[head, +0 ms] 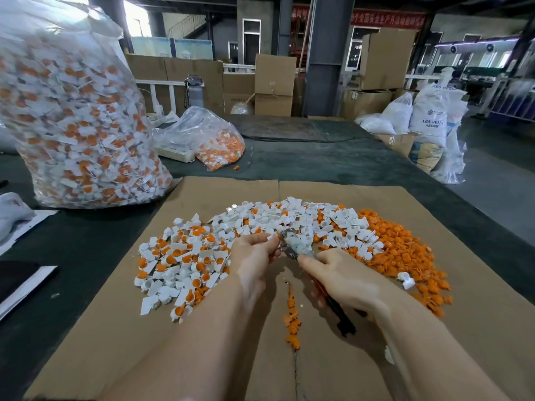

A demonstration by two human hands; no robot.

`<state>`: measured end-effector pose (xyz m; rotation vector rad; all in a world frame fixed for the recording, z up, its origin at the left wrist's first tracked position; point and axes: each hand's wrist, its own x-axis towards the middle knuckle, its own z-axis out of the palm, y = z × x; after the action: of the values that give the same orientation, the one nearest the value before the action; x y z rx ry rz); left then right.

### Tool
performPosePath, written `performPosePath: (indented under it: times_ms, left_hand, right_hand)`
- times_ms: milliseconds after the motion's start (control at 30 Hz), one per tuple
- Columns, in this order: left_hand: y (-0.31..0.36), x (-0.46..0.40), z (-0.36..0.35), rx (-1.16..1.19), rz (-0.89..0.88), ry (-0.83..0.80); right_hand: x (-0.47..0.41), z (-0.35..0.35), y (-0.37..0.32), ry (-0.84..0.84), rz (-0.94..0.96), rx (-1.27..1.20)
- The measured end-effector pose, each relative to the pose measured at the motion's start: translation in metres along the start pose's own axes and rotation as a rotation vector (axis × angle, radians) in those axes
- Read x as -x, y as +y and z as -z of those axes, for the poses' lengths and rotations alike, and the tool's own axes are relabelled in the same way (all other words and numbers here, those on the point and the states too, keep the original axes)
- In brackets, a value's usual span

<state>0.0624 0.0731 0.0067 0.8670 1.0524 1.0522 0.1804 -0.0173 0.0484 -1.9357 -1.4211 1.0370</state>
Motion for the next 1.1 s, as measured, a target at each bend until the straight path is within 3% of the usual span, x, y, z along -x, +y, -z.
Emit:
performPosePath:
  times_ms: [367, 500, 600, 700, 900, 967, 1100]
  left_hand:
    - [-0.008, 0.006, 0.004, 0.021, -0.017, 0.050]
    - [-0.012, 0.011, 0.007, -0.160, -0.147, 0.000]
    - [-0.018, 0.011, 0.009, -0.453, -0.290, -0.035]
    - [-0.022, 0.010, 0.008, -0.624, -0.352, -0.045]
    - [-0.026, 0.007, 0.013, -0.715, -0.421, -0.082]
    - [-0.027, 0.006, 0.013, -0.695, -0.428, -0.089]
    - [-0.026, 0.007, 0.013, -0.680, -0.441, -0.104]
  right_hand:
    - [-0.009, -0.014, 0.019, 0.258, 0.070, 0.182]
    - [-0.018, -0.009, 0.032, 0.490, -0.011, 0.390]
    - [-0.026, -0.002, 0.039, 0.644, -0.045, 0.612]
    - [-0.032, 0.000, 0.049, 0.681, -0.052, 0.776]
    - [-0.038, -0.008, 0.052, 0.677, -0.117, 0.934]
    - [-0.037, -0.013, 0.048, 0.706, -0.014, 0.925]
    - [-0.035, -0.035, 0.036, 0.632, 0.433, 0.513]
